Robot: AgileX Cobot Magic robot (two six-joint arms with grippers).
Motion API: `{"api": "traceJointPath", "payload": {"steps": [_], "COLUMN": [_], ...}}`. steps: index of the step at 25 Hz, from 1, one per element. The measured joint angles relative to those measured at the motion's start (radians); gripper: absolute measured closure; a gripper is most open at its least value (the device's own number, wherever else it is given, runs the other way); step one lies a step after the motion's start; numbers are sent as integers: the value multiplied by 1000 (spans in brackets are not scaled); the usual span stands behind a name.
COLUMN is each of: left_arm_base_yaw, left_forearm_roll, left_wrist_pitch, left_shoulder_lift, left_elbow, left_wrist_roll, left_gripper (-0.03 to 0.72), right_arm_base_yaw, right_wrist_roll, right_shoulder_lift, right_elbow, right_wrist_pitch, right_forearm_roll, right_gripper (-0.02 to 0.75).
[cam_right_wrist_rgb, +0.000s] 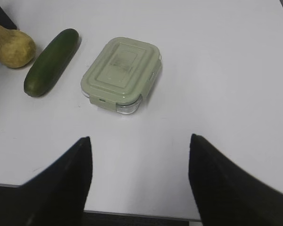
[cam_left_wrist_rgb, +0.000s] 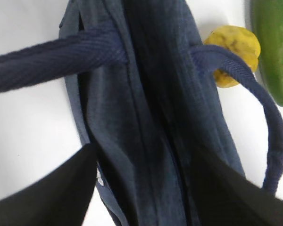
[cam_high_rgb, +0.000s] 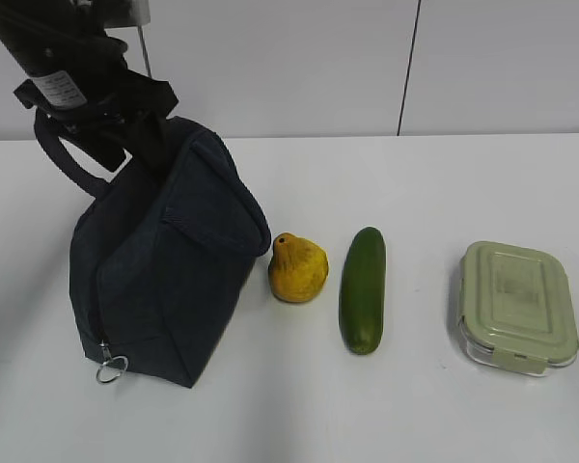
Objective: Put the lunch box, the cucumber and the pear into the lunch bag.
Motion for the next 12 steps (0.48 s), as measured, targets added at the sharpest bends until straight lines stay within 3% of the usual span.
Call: {"api": "traceJointPath", "payload": {"steps": [8, 12], "left_arm_base_yaw": [0, 0], "left_forearm_roll": [7, 9], "left_wrist_pitch": [0, 0], "left_shoulder_lift": [35, 68], "left_elbow": [0, 0], "left_wrist_roll": [-19, -34], "left_gripper": [265, 375], "right_arm_base_yaw": [0, 0], "right_wrist_roll": [0, 0], "right_shoulder_lift": [0, 0], "right_elbow": [0, 0], "right_wrist_pitch": [0, 0], "right_forearm_roll": [0, 0], "right_gripper": [264, 264]}}
